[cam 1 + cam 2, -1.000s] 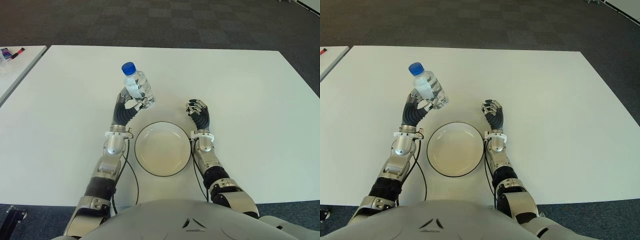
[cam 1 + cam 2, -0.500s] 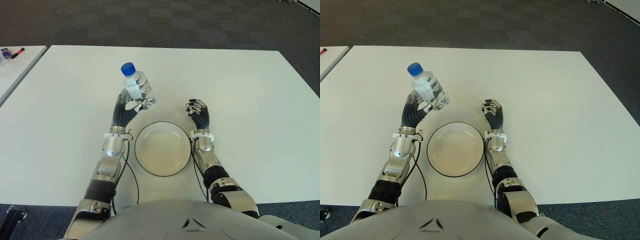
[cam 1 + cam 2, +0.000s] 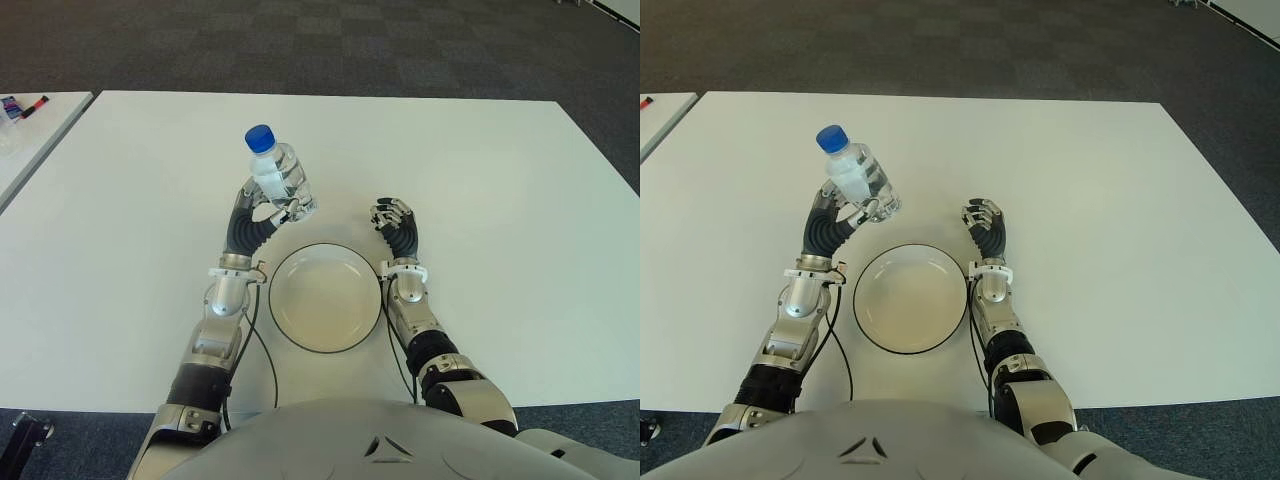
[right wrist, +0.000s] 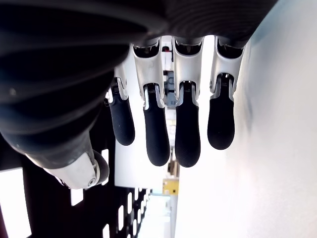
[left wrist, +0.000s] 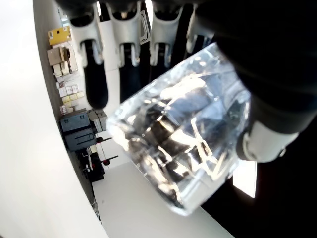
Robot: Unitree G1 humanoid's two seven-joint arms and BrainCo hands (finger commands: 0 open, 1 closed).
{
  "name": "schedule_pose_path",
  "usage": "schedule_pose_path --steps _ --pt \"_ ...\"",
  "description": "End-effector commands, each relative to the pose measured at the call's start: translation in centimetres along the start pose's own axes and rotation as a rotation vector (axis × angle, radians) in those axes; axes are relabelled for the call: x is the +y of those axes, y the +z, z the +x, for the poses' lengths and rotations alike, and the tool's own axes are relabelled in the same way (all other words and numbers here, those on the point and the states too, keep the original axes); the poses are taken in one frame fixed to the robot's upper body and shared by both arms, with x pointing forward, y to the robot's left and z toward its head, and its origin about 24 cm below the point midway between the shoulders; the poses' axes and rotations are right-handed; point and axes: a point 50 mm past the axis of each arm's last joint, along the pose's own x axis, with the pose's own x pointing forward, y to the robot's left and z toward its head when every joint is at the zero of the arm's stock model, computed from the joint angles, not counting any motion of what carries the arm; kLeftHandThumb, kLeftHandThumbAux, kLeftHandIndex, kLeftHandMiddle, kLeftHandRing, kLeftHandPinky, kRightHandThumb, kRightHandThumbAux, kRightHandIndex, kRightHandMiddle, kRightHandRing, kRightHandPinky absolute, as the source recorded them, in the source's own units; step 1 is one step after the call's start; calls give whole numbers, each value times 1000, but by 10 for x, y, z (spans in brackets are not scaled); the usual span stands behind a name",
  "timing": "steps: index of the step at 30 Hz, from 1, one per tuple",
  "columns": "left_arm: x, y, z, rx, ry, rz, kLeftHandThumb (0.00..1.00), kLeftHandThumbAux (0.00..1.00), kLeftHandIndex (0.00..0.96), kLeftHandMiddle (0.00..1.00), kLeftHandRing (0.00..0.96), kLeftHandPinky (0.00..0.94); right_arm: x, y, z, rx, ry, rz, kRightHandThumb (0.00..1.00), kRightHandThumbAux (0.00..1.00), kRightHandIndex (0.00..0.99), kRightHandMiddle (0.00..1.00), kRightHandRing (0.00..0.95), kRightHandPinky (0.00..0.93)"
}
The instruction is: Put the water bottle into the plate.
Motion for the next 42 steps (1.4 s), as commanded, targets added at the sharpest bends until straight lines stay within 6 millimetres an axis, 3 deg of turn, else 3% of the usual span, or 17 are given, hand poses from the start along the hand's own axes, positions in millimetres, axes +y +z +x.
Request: schedule_pose_path --steps 1,25,42 --pt "-4 0 -4 8 -49 -5 949 644 390 532 530 627 -2 -17 -10 86 -6 -15 941 669 355 487 520 556" --pt "-8 -6 -21 77 -176 10 950 646 385 530 547 690 -3 -16 -9 88 -5 -24 941 670 353 485 524 559" --pt "-12 -21 -37 125 -239 50 951 647 377 530 565 723 -3 -16 -9 92 -9 -22 942 669 355 485 522 540"
